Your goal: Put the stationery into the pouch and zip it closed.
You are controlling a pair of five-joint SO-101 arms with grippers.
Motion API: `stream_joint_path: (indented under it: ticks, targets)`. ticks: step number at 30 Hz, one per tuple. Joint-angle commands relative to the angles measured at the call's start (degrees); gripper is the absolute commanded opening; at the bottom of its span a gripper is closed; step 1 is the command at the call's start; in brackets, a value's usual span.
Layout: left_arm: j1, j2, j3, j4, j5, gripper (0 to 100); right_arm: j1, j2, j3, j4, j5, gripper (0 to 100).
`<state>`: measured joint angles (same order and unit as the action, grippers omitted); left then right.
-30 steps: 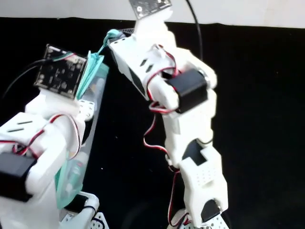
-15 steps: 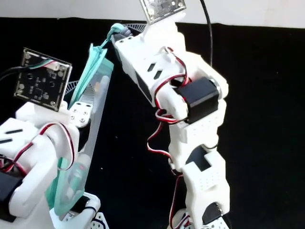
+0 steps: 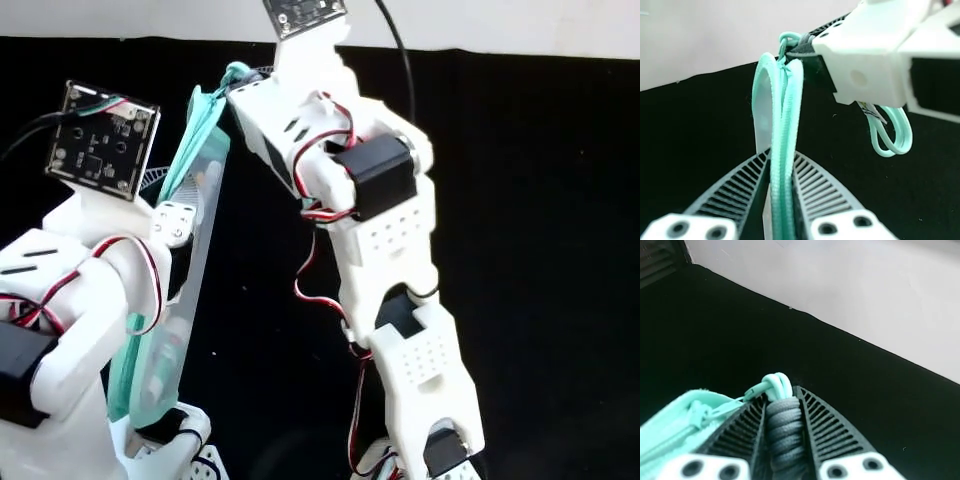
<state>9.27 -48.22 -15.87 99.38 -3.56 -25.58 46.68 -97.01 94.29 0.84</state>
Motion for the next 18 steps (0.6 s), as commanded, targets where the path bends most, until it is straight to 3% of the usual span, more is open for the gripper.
stream_joint_path:
  ticks: [1,11,18]
  targets:
    - [2.42,-5.41,-6.55,1.85,0.44,1,5.85,14.81,-4.18,-0.4,0.0,0.5]
    - [2.15,-5.49,-8.84,1.93,0.53,1,3.65,20.79,-4.18,0.84,0.26,0.5]
    - [2.07,-5.49,-3.21,1.76,0.0,1,4.7,5.76,-4.26,0.92,0.44,0.5]
